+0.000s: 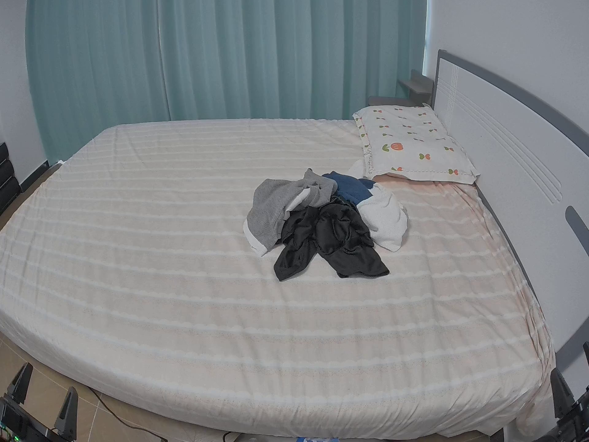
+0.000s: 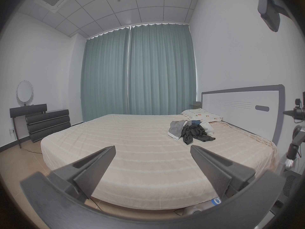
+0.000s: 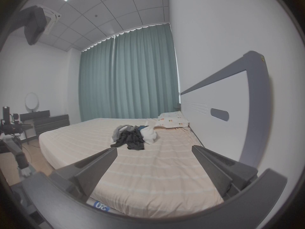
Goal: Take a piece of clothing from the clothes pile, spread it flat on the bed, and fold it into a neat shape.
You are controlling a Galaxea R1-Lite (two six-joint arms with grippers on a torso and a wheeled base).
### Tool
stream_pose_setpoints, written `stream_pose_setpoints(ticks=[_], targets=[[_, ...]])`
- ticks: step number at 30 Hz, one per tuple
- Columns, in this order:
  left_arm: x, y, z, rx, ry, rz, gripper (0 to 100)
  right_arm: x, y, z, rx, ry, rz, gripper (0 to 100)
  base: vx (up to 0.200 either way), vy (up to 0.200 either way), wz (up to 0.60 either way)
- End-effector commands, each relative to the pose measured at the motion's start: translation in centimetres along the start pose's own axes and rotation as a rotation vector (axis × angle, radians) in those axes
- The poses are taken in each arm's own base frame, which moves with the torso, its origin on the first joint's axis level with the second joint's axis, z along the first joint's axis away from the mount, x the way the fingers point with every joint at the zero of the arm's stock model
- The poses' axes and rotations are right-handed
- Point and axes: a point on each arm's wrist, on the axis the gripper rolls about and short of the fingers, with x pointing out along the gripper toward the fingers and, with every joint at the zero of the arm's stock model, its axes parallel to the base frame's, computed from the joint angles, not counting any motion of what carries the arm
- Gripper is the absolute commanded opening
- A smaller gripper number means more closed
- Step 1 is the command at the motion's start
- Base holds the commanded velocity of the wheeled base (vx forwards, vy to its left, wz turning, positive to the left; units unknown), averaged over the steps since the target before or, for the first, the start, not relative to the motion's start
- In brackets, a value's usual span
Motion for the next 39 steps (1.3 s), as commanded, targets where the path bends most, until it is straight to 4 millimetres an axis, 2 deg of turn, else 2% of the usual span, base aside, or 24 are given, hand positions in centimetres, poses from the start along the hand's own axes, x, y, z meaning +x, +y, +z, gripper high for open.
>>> stream_pose_setpoints(ticks=[1,4,5,6,7,8,9,10,11,12,13,14,19,20,22,23,24,25,26,27,29,32,37,39], targets=[[0.1,0.0,-0.5,-0.003,0.011,-0.001,100,0.5,0.3,2.7,-0.088,0.118,0.115,100,0.000,0.000,0.00],[0.1,0.0,-0.5,-0.003,0.011,-0.001,100,1.7,0.3,2.9,-0.068,0.219,0.151,100,0.000,0.000,0.00],[0.1,0.0,-0.5,-0.005,0.011,-0.001,100,2.9,0.3,3.7,-0.022,0.265,0.168,100,0.000,0.000,0.00],[0.1,0.0,-0.5,-0.005,0.011,-0.001,100,2.9,0.3,3.7,-0.022,0.265,0.168,100,0.000,0.000,0.00],[0.1,0.0,-0.5,-0.003,0.011,-0.001,100,4.9,0.3,5.1,0.023,0.296,0.186,100,0.000,0.000,0.00],[0.1,0.0,-0.5,-0.003,0.011,-0.001,100,6.2,0.3,5.6,0.029,0.315,0.191,100,0.000,0.000,0.00],[0.1,0.0,-0.5,-0.005,0.011,-0.001,100,6.4,0.3,5.7,0.031,0.319,0.192,100,0.000,0.000,0.00],[0.1,0.0,-0.5,-0.005,0.011,-0.001,100,8.9,0.2,6.4,0.038,0.363,0.194,100,0.000,0.000,0.00],[0.1,0.0,-0.5,-0.003,0.013,-0.001,100,10.4,0.1,6.5,0.045,0.387,0.192,100,0.000,0.000,0.00],[0.1,0.0,-0.5,-0.003,0.011,-0.001,100,11.6,0.0,6.5,0.050,0.413,0.191,100,0.000,0.000,0.00],[0.1,0.0,-0.5,-0.003,0.011,-0.001,100,12.0,0.0,6.5,0.051,0.421,0.192,100,0.000,0.000,0.00],[0.1,0.0,-0.5,-0.003,0.011,-0.001,100,14.7,0.0,6.1,0.058,0.475,0.202,100,0.000,0.000,0.00],[0.1,0.0,-0.5,-0.005,0.011,-0.001,100,22.9,0.3,5.7,0.095,0.526,0.181,100,0.000,0.000,0.00],[0.1,0.0,-0.5,-0.005,0.011,-0.001,100,23.7,0.4,5.7,0.100,0.527,0.174,100,0.000,0.000,0.00],[0.1,0.0,-0.5,-0.005,0.011,-0.001,100,27.2,1.3,5.0,0.127,0.553,0.137,100,0.000,0.000,0.00],[0.1,0.0,-0.5,-0.005,0.011,-0.001,100,27.6,1.4,4.9,0.132,0.556,0.130,100,0.000,0.000,0.00],[0.1,0.0,-0.5,-0.005,0.013,-0.001,100,29.7,1.8,4.3,0.158,0.570,0.103,100,0.000,0.000,0.00],[0.1,0.0,-0.5,-0.005,0.013,-0.001,100,30.6,2.0,4.0,0.169,0.575,0.093,100,0.000,0.000,0.00],[0.1,0.0,-0.5,-0.005,0.013,-0.001,100,30.6,2.0,4.0,0.169,0.575,0.093,100,0.000,0.000,0.00],[0.1,0.0,-0.5,-0.005,0.011,-0.001,100,32.7,2.1,3.4,0.184,0.578,0.067,100,0.000,0.000,0.00],[0.1,0.0,-0.5,-0.005,0.011,-0.001,100,34.0,2.1,3.2,0.183,0.573,0.053,100,0.000,0.000,0.00],[0.1,0.0,-0.5,-0.005,0.011,-0.001,100,36.7,2.2,1.7,0.176,0.587,0.016,100,0.000,0.000,0.00],[0.1,0.0,-0.5,-0.005,0.011,-0.001,100,39.6,2.9,0.4,0.247,0.573,-0.038,100,0.000,0.000,0.00],[0.1,0.0,-0.5,-0.005,0.011,-0.001,100,41.3,3.7,-0.1,0.308,0.545,-0.061,100,0.000,0.000,0.00]])
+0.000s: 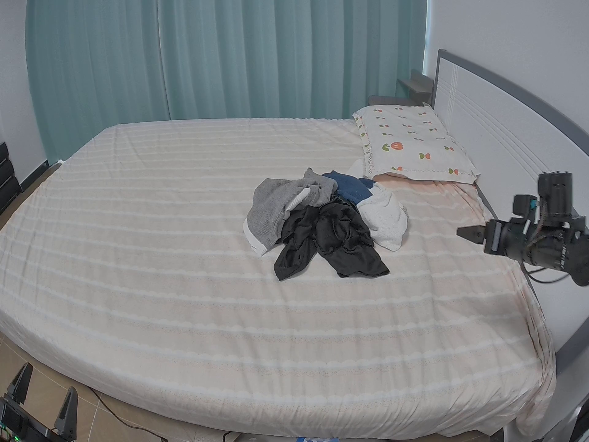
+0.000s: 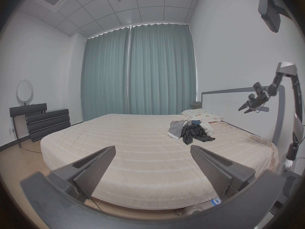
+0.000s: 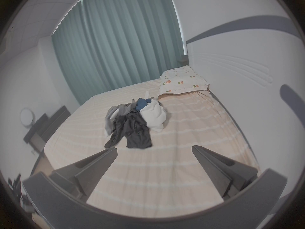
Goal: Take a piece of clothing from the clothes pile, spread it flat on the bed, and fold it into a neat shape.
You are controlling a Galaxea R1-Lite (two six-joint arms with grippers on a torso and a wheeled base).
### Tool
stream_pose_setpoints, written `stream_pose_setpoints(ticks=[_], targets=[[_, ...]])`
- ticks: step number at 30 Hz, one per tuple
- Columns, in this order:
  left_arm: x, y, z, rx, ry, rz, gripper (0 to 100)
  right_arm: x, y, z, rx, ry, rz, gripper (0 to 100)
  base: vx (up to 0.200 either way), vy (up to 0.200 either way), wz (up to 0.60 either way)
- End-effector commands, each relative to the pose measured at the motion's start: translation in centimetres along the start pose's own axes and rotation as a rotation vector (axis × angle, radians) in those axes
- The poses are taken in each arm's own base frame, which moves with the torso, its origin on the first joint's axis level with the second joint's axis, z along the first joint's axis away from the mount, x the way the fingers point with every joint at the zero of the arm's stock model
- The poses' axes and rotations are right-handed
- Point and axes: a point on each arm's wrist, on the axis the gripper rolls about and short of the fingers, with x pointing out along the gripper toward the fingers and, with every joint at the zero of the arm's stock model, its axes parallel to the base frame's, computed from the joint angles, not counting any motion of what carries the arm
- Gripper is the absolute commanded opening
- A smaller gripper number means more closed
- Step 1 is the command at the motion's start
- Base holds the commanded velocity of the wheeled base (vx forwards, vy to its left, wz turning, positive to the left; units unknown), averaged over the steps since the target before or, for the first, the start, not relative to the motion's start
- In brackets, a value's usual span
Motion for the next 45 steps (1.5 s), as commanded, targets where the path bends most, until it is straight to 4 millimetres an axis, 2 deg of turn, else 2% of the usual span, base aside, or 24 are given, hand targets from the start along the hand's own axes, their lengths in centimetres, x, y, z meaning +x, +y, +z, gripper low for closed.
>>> stream_pose_setpoints(ticks=[1,6,9,12,19,25,32,40,45], targets=[[0.1,0.0,-0.5,0.000,0.011,0.000,100,13.1,1.4,-1.3,0.151,0.032,-0.076,100,0.000,0.000,0.00],[0.1,0.0,-0.5,0.000,0.013,0.000,100,15.7,2.4,-2.3,0.170,0.038,-0.091,100,0.000,0.000,0.00],[0.1,0.0,-0.5,0.000,0.011,0.000,100,16.6,2.9,-2.9,0.189,0.047,-0.087,100,0.000,0.000,0.00],[0.1,0.0,-0.5,0.000,0.013,0.000,100,18.2,3.4,-4.6,0.207,0.086,-0.096,100,0.000,0.000,0.00],[0.1,0.0,-0.5,0.000,0.011,0.000,100,21.1,3.1,-8.0,0.209,0.109,-0.107,100,0.000,0.000,0.00],[0.1,0.0,-0.5,0.000,0.013,0.000,100,23.9,4.4,-9.8,0.204,0.047,-0.100,100,0.000,0.000,0.00],[0.1,0.0,-0.5,0.000,0.011,0.000,100,26.2,7.0,-11.3,0.190,0.022,-0.056,100,0.000,0.000,0.00],[0.1,0.0,-0.5,0.000,0.013,0.000,100,27.9,6.7,-12.4,0.192,0.003,-0.080,100,0.000,0.000,0.00],[0.1,0.0,-0.5,0.000,0.013,0.000,100,28.3,7.0,-12.7,0.192,0.000,-0.079,100,0.000,0.000,0.00]])
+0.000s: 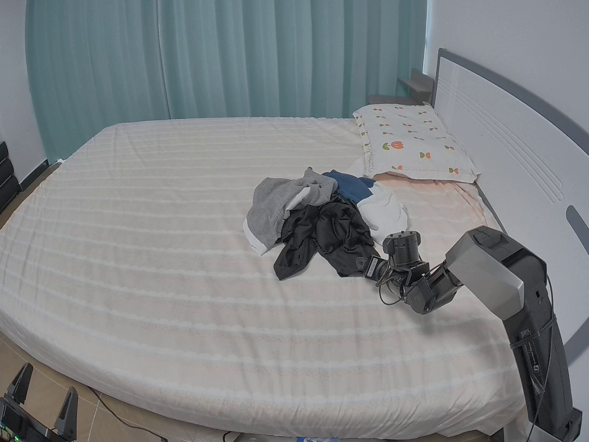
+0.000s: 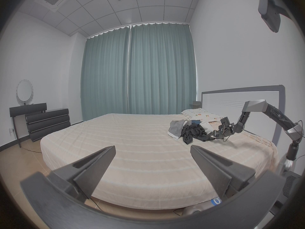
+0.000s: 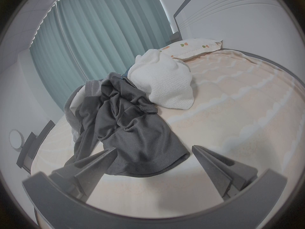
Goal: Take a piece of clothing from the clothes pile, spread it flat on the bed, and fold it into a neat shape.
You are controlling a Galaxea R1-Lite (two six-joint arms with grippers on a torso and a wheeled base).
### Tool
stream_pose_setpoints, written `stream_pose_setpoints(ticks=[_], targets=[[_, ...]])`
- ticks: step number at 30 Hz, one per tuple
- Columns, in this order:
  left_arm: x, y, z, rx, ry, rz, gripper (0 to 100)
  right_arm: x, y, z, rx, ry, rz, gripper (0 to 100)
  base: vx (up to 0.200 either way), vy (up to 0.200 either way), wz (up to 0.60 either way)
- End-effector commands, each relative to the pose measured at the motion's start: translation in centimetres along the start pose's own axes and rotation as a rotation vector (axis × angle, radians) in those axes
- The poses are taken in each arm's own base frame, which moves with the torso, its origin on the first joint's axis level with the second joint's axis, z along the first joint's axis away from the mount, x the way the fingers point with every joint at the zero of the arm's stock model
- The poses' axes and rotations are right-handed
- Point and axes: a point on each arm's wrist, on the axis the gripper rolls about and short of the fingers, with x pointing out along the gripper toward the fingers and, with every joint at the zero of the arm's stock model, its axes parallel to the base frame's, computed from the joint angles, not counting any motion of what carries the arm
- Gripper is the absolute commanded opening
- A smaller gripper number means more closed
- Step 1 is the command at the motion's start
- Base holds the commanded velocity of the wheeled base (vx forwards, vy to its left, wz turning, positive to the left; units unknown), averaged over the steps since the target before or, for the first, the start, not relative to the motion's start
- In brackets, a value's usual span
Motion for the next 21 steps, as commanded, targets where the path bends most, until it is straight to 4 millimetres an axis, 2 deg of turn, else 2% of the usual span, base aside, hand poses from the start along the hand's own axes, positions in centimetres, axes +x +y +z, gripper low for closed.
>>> stream_pose_setpoints(ticks=[1,6,11,12,21], targets=[[0.1,0.0,-0.4,0.000,0.012,0.000,100,0.5,0.1,-0.9,-0.007,0.008,0.000,100,0.000,0.000,0.00],[0.1,0.0,-0.4,0.000,0.010,0.000,100,1.5,0.6,-1.5,-0.007,-0.007,0.012,100,0.000,0.000,0.00],[0.1,0.0,-0.4,0.000,0.010,0.000,100,1.5,1.0,-1.8,-0.015,-0.010,0.017,100,0.000,0.000,0.00],[0.1,0.0,-0.4,0.000,0.010,0.000,100,1.6,0.9,-1.9,-0.016,-0.010,0.017,0,0.000,0.000,0.00],[0.1,0.0,-0.4,0.000,0.010,0.000,100,1.3,0.8,-1.7,-0.018,-0.021,0.022,0,0.000,0.000,0.00]])
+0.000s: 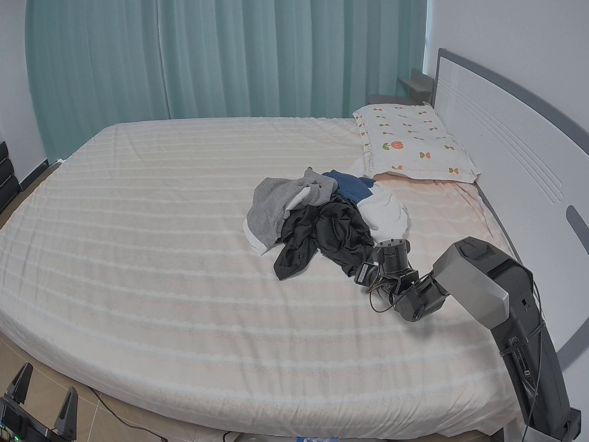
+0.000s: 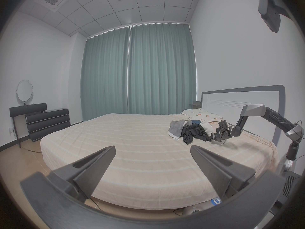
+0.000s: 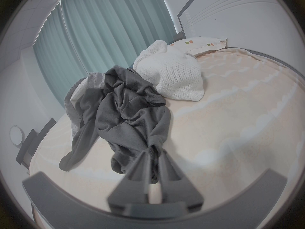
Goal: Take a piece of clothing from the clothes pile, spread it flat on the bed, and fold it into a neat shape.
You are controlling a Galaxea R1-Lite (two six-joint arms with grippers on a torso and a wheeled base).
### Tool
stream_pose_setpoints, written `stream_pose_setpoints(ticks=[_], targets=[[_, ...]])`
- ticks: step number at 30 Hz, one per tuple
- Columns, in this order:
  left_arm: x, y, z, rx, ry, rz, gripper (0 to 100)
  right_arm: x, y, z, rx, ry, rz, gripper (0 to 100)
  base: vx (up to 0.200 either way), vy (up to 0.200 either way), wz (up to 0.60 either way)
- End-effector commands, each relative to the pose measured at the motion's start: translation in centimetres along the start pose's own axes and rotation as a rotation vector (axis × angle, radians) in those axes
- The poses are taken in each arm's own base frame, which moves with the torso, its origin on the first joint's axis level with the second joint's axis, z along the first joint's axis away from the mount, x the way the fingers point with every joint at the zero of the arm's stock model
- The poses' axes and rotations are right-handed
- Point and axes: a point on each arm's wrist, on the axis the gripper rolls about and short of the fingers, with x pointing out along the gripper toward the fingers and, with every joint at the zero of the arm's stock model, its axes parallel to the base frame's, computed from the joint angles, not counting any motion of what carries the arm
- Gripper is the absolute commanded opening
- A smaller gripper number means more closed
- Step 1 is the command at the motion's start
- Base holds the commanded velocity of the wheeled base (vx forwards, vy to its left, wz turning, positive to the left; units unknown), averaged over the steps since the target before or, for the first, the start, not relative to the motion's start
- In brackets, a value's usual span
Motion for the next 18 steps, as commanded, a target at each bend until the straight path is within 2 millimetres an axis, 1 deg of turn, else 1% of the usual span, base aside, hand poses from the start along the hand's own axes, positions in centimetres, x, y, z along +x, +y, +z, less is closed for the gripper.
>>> stream_pose_setpoints(ticks=[1,4,5,6,7,8,10,11,12,13,14,15,18], targets=[[0.1,0.0,-0.5,0.000,0.013,0.000,100,-0.6,-0.1,0.4,-0.002,-0.009,0.002,0,0.000,0.000,0.00],[0.1,0.0,-0.5,0.000,0.011,0.000,100,-1.9,0.2,1.2,0.001,-0.020,0.023,0,0.000,0.000,0.00],[0.1,0.0,-0.5,0.000,0.011,0.000,100,-2.0,0.2,1.2,0.002,-0.020,0.025,0,0.000,0.000,0.00],[0.1,0.0,-0.5,0.000,0.013,0.000,100,-3.2,0.4,2.0,0.006,-0.027,0.049,0,0.000,0.000,0.00],[0.1,0.0,-0.5,0.000,0.013,0.000,100,-3.2,0.4,2.0,0.006,-0.027,0.049,0,0.000,0.000,0.00],[0.1,0.0,-0.5,0.000,0.011,0.000,100,-4.7,0.5,2.6,0.008,-0.014,0.086,0,0.000,0.000,0.00],[0.1,0.0,-0.5,0.000,0.011,0.000,100,-7.0,0.5,3.3,0.006,0.009,0.125,0,0.000,0.000,0.00],[0.1,0.0,-0.5,0.000,0.011,0.000,100,-7.3,0.5,3.3,0.006,0.014,0.128,0,0.000,0.000,0.00],[0.1,0.0,-0.5,0.000,0.011,0.000,100,-9.3,0.3,3.5,0.000,0.042,0.159,0,0.000,0.000,0.00],[0.1,0.0,-0.5,0.000,0.013,0.000,100,-10.4,0.2,3.5,-0.005,0.055,0.174,0,0.000,0.000,0.00],[0.1,0.0,-0.5,0.000,0.013,0.000,100,-10.4,0.2,3.5,-0.005,0.055,0.174,0,0.000,0.000,0.00],[0.1,0.0,-0.5,0.000,0.011,0.000,100,-12.9,0.0,4.4,0.002,0.044,0.223,0,0.000,0.000,0.00],[0.1,0.0,-0.5,0.000,0.011,0.000,100,-16.5,-0.7,4.9,0.010,0.029,0.260,0,0.000,0.000,0.00]])
